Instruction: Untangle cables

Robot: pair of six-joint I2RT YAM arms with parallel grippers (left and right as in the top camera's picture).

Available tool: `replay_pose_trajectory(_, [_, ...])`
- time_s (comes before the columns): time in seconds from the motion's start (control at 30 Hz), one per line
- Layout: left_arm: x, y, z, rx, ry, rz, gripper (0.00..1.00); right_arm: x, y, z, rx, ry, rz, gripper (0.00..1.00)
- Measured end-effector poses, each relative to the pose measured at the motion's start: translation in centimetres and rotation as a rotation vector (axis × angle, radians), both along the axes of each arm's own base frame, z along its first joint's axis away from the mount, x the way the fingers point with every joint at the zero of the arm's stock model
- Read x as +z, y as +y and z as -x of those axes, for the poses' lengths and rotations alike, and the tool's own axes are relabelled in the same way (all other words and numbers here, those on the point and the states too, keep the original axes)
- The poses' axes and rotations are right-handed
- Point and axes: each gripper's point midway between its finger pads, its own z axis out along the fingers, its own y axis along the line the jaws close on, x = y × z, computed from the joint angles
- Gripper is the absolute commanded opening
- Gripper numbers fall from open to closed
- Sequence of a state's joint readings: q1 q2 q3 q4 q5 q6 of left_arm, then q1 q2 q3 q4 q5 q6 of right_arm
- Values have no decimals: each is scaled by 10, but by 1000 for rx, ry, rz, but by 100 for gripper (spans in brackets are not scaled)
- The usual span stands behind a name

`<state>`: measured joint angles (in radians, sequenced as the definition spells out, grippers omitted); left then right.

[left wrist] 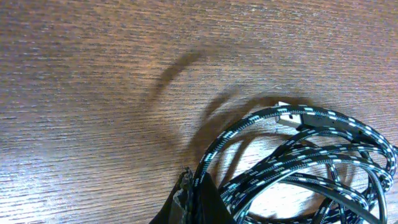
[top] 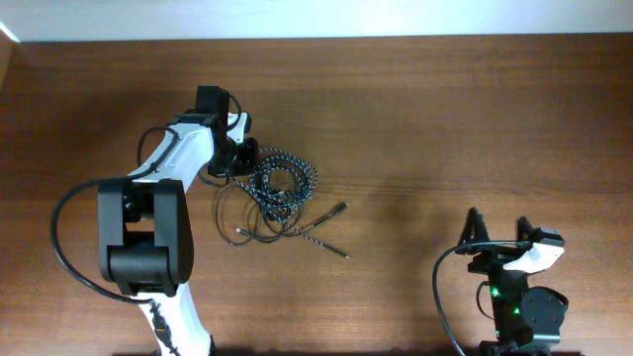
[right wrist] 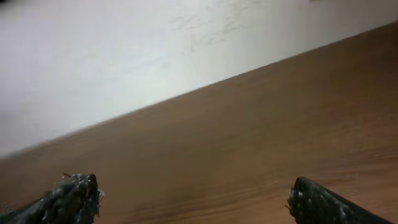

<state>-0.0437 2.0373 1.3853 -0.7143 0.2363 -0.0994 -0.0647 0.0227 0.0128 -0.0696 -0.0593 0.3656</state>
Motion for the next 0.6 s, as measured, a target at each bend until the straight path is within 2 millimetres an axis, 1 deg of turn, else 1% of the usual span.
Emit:
replay_pose_trajectory(0.03, [0,0,0,3,1,0,0,4,27,2,144,-4,-170,99])
replay_pose_trajectory(0.07, [0,0,1,3,4,1,0,7,56,9,312,19,-289,99])
replay_pose_trajectory(0.13, [0,0,2,7,9,1,0,8,94,27,545,81,-402,99])
replay_pose_trajectory(0.17, [0,0,2,6,11,4,0,8,107,36,624,128,-484,99])
replay_pose_trajectory(0.2, [1,-6,3,3,15,35,0,12,114,42,675,156,-562,99])
replay_pose_trajectory(0.23, [2,-10,3,-3,15,64,0,13,118,45,705,157,-560,97])
replay_pose_trajectory(0.3, [7,-22,4,-17,16,136,0,13,120,47,719,154,-541,97])
replay_pose_trajectory(0.33, [12,-28,5,-24,13,177,0,13,119,46,718,150,-534,97])
replay_pose_trajectory(0.37, [22,-30,4,-26,-3,203,0,13,119,46,717,144,-520,98])
replay_pose_trajectory(0.4, [41,-30,2,-29,-44,218,0,13,118,45,713,138,-508,98])
replay_pose_trajectory(0.43, [81,-30,-1,-37,-134,229,0,13,118,45,711,132,-493,98])
replay_pose_trajectory(0.47, [133,-31,-1,-54,-263,237,0,12,118,45,712,128,-480,98])
replay_pose_trajectory(0.5, [172,-31,5,-65,-356,238,0,12,117,44,710,124,-471,98])
replay_pose_trajectory(0.53, [218,-31,18,-79,-466,240,0,12,117,44,708,122,-463,98])
replay_pose_trajectory(0.57, [249,-31,29,-89,-545,241,0,12,117,44,707,120,-455,96])
replay_pose_trajectory(0.6, [289,-31,49,-104,-646,244,0,16,116,44,705,110,-442,96])
